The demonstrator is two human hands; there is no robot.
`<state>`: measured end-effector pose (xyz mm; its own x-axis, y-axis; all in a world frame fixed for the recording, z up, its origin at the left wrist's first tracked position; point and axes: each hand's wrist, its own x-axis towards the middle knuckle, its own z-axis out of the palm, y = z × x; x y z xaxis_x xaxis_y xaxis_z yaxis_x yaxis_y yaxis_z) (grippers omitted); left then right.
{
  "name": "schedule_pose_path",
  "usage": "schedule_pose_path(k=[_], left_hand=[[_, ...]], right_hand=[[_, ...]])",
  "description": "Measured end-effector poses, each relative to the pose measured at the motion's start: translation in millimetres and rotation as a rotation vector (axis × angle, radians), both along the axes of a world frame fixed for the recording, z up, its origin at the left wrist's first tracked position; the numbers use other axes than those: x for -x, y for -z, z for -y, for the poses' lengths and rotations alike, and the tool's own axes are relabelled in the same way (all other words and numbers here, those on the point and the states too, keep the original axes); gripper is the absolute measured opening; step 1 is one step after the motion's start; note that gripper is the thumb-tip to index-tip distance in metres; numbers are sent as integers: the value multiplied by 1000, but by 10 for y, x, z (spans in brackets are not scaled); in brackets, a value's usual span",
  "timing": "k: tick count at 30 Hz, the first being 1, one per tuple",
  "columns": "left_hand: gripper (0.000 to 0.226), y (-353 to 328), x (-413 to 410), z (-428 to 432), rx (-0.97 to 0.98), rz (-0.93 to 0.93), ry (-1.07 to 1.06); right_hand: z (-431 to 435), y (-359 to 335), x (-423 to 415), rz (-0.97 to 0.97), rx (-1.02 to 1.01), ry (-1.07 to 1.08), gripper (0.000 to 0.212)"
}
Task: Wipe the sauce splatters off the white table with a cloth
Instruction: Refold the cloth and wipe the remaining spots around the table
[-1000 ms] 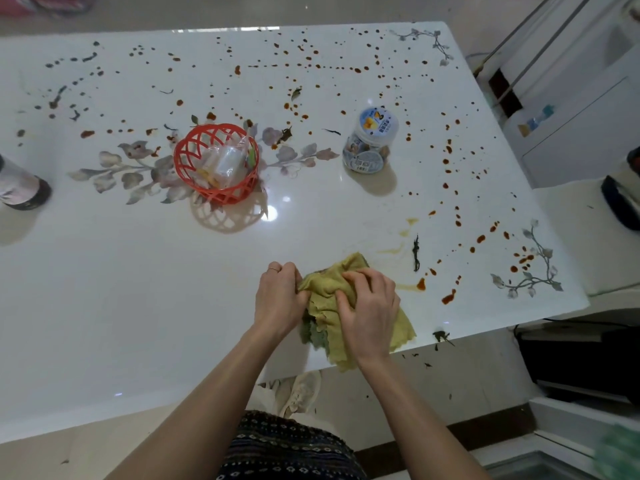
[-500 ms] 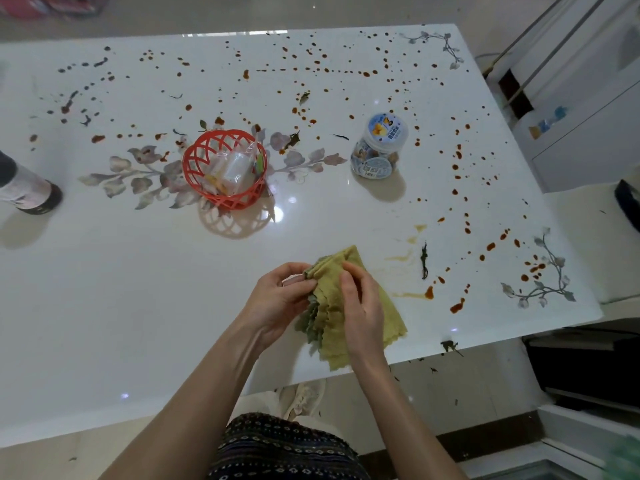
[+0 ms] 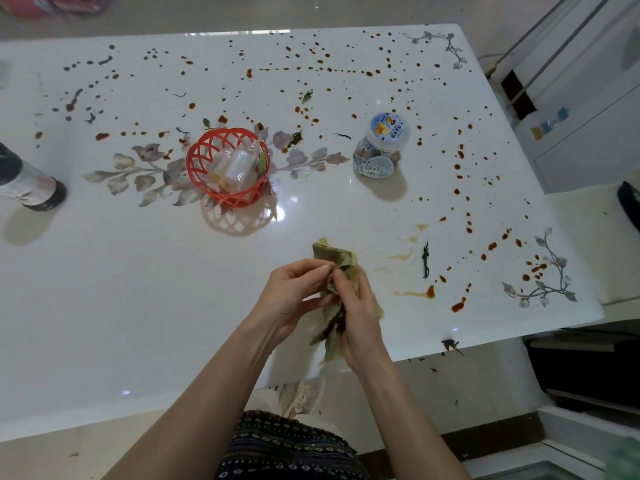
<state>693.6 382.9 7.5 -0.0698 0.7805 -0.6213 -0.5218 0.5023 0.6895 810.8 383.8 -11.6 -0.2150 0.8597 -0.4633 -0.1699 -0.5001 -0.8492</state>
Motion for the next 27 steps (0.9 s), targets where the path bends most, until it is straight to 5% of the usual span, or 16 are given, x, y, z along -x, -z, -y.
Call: schedule_pose_path(k=[5,11,15,21,27], left_hand=[[49,-118,7,-164,159,-86,-17],[9,-51,23,-135,160,-97,47],[8,26,33,-56,134,36,41],[4,48,49,-23,155,20,11],[7,18,39,-35,137,-64,-3]], right_hand=[[5,-12,-55,-59,-3,-54,38],[29,-71,-57,-152,67,6,46],[-22,-69,-83,-254,220,105,65],[1,-33,-107,-208,153,-5,38],[38,-4,-79,-41,19,-132,48]])
